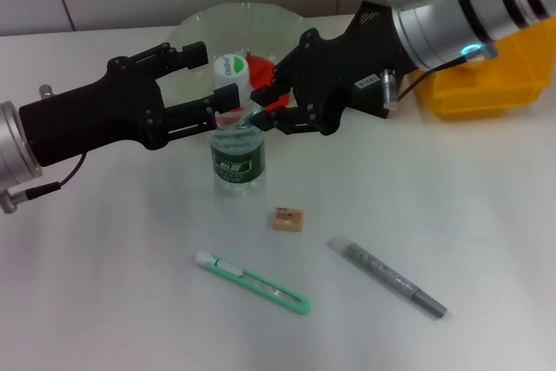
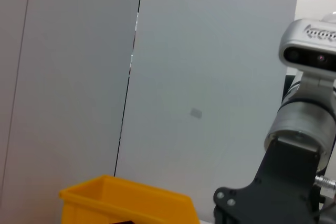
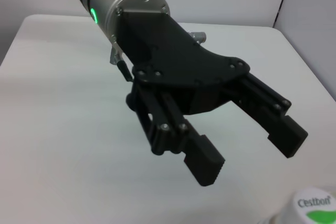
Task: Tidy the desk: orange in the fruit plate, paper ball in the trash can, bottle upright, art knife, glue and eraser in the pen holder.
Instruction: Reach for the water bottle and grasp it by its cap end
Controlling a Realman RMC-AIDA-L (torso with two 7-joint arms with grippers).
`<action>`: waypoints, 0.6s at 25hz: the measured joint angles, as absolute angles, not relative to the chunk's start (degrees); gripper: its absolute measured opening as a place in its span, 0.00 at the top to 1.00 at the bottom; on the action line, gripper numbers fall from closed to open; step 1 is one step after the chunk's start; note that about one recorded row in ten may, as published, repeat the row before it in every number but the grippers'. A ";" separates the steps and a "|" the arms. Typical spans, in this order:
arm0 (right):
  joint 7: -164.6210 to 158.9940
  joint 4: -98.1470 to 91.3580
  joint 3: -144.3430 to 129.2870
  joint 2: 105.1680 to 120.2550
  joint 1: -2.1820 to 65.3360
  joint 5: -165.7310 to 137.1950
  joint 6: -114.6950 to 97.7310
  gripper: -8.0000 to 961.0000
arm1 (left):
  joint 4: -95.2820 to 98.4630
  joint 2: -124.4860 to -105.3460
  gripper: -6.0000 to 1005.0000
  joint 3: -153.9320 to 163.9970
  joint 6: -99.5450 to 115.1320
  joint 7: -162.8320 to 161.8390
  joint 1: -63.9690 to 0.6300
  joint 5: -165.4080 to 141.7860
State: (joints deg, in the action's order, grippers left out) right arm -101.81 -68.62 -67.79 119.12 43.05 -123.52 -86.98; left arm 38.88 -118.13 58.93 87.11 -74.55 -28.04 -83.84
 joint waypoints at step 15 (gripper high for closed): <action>-102.22 -70.09 -63.52 119.11 39.08 -122.23 -86.94 0.74 | 38.61 -118.21 0.20 59.35 83.28 -72.27 -27.24 -84.83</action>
